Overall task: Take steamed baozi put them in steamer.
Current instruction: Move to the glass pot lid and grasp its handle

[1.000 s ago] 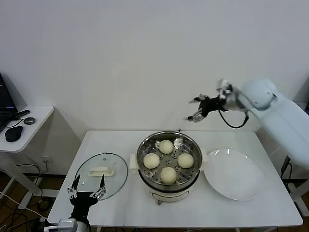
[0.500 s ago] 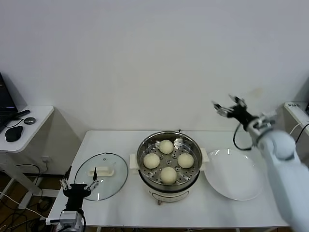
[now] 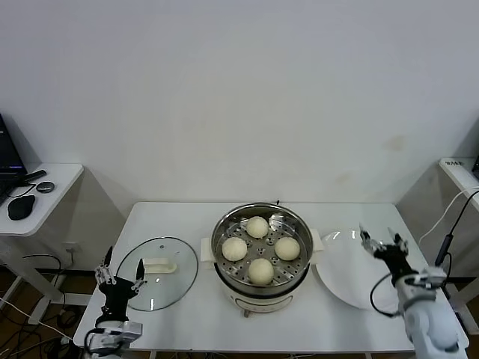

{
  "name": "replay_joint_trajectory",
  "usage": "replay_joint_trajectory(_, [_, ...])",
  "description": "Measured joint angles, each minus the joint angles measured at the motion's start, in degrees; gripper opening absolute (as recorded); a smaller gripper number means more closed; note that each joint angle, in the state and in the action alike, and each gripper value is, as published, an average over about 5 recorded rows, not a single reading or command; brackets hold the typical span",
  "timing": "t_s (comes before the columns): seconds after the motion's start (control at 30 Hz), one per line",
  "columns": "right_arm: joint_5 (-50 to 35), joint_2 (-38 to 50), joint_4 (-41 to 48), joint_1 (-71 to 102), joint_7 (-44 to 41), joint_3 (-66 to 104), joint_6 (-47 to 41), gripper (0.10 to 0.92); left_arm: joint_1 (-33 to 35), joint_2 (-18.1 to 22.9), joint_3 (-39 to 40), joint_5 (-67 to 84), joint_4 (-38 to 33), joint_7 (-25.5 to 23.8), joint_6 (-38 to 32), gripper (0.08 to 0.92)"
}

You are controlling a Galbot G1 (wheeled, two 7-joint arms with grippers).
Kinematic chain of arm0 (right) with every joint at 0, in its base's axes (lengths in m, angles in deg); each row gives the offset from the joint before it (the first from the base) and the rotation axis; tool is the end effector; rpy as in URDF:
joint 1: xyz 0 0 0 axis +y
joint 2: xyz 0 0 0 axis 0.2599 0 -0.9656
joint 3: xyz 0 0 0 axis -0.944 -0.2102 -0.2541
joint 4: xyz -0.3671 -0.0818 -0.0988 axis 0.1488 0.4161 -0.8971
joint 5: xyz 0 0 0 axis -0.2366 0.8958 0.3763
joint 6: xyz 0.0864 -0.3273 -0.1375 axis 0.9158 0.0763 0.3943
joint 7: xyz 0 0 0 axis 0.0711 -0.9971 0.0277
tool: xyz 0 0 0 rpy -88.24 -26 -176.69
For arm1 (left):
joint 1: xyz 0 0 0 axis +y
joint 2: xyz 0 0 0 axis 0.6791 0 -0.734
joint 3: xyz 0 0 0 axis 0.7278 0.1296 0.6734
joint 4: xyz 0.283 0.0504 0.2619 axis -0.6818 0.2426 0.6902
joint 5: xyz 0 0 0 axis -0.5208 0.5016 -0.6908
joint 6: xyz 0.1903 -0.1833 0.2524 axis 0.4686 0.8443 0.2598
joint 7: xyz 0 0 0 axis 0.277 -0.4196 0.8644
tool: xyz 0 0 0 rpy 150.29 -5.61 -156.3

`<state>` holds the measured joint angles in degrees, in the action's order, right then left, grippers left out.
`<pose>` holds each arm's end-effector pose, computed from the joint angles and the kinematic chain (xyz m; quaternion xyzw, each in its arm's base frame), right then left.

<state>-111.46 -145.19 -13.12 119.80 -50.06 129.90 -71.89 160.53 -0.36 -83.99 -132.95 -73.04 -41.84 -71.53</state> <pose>0.2691 -0.2107 -0.3469 0.0017 -0.9958 -0.0712 0.0567 0.1835 0.0820 -0.3723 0.0618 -0.8743 -0.4800 0.0371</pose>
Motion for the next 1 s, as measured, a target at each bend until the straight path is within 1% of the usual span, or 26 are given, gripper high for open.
replay_joint_trajectory(0.2, [0.94,-0.95,-0.73,5.46,0.55,1.44,1.11,0.823,0.20,-3.98,1.89,-16.09,2.37,1.57,-0.38,0.823])
replay_joint_trajectory(0.37, [1.71,-1.75,-0.86,7.80,0.60,1.83,1.63,0.823,-1.71,-6.48,2.63,-24.03,6.13,2.52,-1.83,0.823])
replay_joint_trajectory(0.63, [2.51,-2.98,-0.54,9.70,0.78,1.76,1.85,0.823,-5.31,-8.30,4.78,-30.76,13.14,5.10,0.21,0.823])
replay_joint_trajectory(1.0, [2.97,-3.76,0.87,10.18,0.95,1.06,2.25,0.823,-8.31,-8.27,7.22,-32.86,19.45,6.59,2.87,0.823])
